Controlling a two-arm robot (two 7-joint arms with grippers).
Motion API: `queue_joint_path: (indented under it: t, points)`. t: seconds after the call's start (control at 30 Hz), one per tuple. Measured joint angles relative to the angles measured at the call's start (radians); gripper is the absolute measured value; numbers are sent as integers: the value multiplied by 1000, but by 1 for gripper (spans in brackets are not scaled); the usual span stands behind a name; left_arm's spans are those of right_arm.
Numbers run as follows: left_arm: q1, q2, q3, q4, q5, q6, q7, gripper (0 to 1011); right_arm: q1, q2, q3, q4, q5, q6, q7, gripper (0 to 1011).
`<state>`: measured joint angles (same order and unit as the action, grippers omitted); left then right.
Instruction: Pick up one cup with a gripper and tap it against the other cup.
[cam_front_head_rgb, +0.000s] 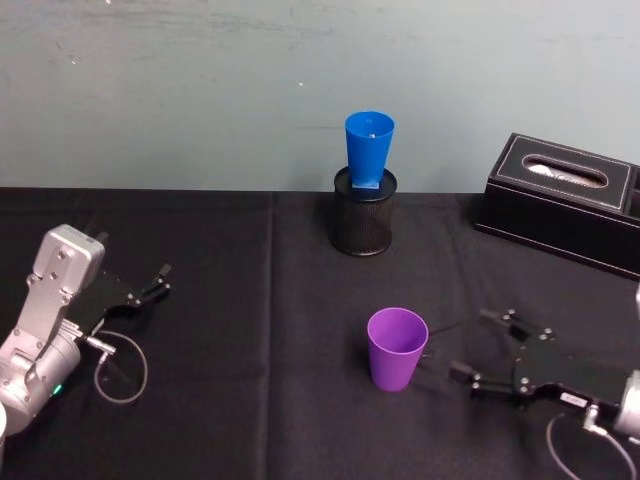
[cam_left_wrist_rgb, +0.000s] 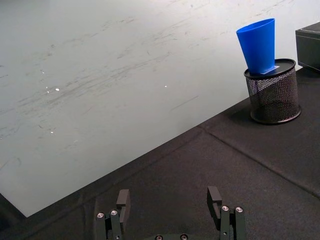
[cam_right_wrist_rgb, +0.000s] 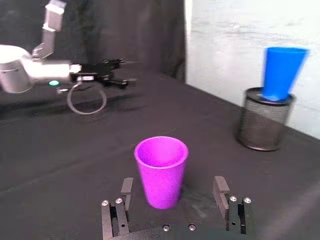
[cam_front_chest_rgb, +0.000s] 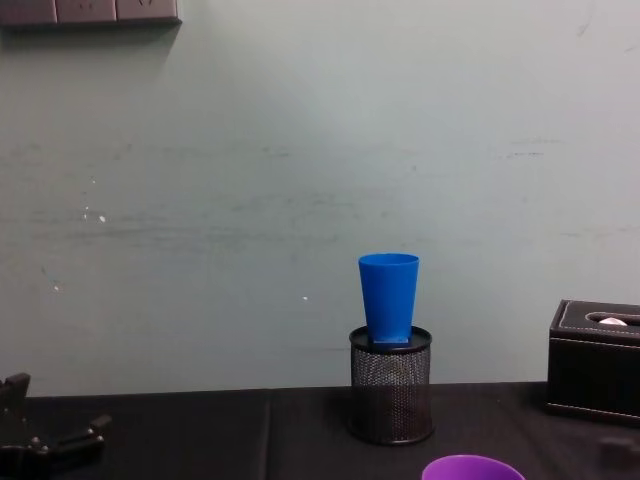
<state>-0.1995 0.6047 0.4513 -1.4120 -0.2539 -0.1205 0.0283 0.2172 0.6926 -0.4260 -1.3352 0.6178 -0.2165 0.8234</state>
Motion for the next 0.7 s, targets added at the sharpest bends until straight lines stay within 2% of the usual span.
queue_joint_path:
  t: [0.1, 0.43, 0.7]
  points:
    - [0, 0, 0, 0, 0, 0, 0, 1011, 32, -27, -26, 26, -18, 14, 32, 1000]
    - [0, 0, 0, 0, 0, 0, 0, 1011, 114, -92, -86, 113, -69, 27, 68, 1000]
    - [0, 0, 0, 0, 0, 0, 0, 1011, 166, -139, -111, 170, -94, 16, 71, 1000]
